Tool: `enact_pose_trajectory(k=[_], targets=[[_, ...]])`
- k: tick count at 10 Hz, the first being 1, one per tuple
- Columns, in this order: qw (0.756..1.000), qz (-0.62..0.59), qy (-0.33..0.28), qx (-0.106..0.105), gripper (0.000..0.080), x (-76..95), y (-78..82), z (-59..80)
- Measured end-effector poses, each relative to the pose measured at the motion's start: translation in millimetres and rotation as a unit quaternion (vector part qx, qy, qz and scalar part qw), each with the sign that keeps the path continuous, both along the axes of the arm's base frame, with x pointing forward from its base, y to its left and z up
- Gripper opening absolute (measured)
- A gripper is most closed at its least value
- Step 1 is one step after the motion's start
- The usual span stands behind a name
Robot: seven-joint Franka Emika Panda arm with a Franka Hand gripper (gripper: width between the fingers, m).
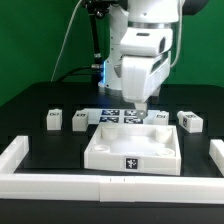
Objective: Assemble one leg
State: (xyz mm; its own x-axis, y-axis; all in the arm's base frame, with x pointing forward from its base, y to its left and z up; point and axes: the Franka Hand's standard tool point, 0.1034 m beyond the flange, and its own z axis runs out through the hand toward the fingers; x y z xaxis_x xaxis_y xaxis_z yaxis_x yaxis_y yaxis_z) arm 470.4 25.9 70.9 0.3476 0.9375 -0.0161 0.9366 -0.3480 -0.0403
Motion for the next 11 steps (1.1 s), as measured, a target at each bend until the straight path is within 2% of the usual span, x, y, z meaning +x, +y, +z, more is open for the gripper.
enact_pose_trajectory(k=[3,4,5,6,7,9,11], targets=[[1.000,0.013,0.000,0.001,0.0650,-0.4,-1.4,-1.6],[0.998,0.058,-0.005,0.005,0.0650,-1.1,-10.1,-6.9],[0.996,0.089,-0.019,0.008,0.0650,-6.5,-13.1,-14.2],[0.991,0.129,-0.039,0.011,0.0650,-19.6,-12.6,-26.0],[0.988,0.147,-0.042,0.012,0.0650,-27.6,-12.3,-35.7],[0.988,0.148,-0.029,0.015,0.0650,-37.3,-21.5,-53.8],[0.990,0.137,-0.024,0.016,0.0650,-44.2,-29.7,-62.1]])
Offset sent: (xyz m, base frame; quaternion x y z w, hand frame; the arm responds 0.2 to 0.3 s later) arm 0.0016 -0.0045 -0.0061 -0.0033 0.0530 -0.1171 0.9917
